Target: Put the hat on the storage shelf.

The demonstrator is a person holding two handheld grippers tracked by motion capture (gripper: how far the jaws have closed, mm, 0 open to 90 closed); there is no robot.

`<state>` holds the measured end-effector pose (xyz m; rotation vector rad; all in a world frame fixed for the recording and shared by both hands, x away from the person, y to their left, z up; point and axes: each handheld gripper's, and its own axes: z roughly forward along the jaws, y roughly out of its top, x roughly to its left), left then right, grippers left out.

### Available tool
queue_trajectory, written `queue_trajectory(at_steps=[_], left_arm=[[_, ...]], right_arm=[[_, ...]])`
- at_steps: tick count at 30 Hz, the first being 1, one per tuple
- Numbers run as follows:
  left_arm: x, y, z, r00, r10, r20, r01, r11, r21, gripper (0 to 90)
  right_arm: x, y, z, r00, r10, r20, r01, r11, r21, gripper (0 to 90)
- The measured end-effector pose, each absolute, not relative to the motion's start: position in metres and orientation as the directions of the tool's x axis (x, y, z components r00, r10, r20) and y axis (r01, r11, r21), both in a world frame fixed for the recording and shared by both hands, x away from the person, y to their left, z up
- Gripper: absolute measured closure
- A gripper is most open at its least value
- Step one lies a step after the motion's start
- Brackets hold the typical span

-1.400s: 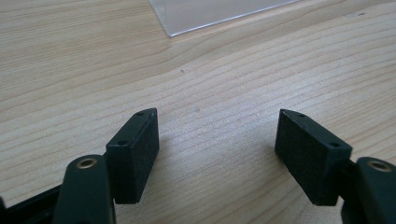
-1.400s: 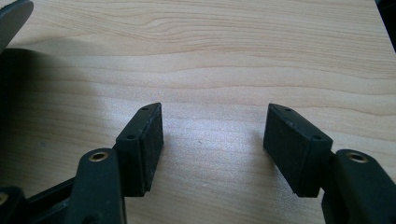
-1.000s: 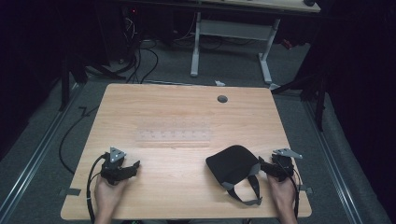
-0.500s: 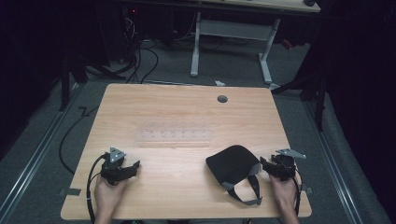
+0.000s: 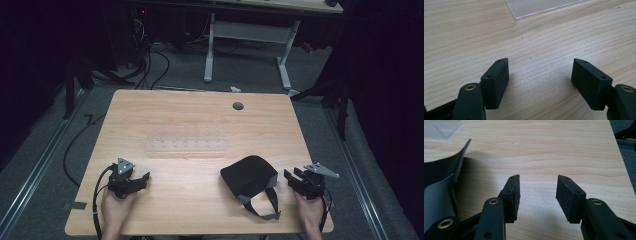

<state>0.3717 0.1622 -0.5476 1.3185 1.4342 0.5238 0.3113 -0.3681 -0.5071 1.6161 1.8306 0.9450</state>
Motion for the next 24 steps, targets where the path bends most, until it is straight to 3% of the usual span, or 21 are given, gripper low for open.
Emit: queue_trajectory(at_steps=[24], left_arm=[[0.372,0.162,-0.548,0.178,0.900,-0.397,0.430,0.292,0.854,30.7]], right_arm=[[0.267,-0.347,-0.485,-0.258,0.959,0.117,0.589,0.061,0.806,51.3]])
